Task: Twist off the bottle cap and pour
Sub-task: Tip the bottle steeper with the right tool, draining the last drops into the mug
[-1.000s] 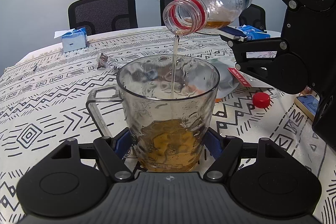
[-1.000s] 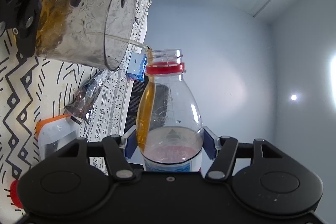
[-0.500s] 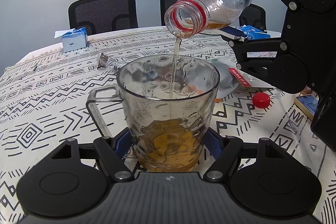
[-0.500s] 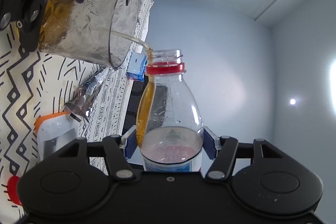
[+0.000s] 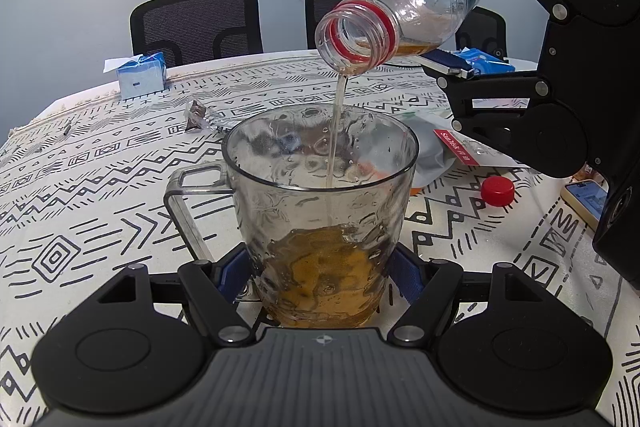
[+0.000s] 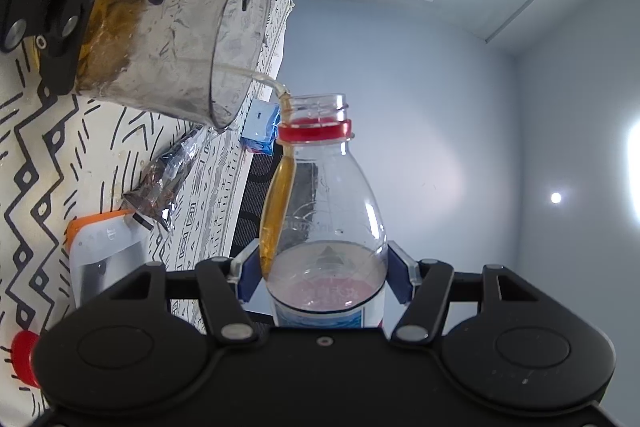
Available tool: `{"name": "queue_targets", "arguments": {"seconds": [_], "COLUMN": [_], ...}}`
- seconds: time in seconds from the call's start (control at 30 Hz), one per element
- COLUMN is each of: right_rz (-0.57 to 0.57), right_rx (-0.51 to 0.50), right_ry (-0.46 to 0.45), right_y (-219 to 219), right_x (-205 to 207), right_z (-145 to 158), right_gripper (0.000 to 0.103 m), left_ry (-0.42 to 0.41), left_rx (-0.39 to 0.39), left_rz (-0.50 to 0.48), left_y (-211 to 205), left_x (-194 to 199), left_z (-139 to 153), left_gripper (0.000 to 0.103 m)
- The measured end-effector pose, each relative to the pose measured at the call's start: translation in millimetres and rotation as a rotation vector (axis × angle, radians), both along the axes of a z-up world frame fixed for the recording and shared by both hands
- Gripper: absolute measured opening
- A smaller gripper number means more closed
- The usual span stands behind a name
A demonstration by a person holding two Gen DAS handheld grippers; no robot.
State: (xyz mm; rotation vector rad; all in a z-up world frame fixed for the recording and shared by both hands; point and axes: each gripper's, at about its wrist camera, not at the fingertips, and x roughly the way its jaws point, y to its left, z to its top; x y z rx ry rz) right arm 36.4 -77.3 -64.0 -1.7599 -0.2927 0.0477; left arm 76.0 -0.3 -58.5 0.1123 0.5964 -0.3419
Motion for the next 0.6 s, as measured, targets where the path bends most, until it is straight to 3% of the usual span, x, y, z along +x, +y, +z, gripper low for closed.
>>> {"name": "queue_targets", "arguments": {"seconds": [0.6], "right_rz": [0.0], "right_rx": [-0.031], "right_ry": [-0.007], "right_y": [4], "right_x": [-14], "right_z": [6], "right_gripper": [0.065], "left_ry": [0.0], "left_rx": [0.0], "left_rz": [0.0], "left_y": [0], "left_x": [0], "left_z": [0], "left_gripper": [0.071]}}
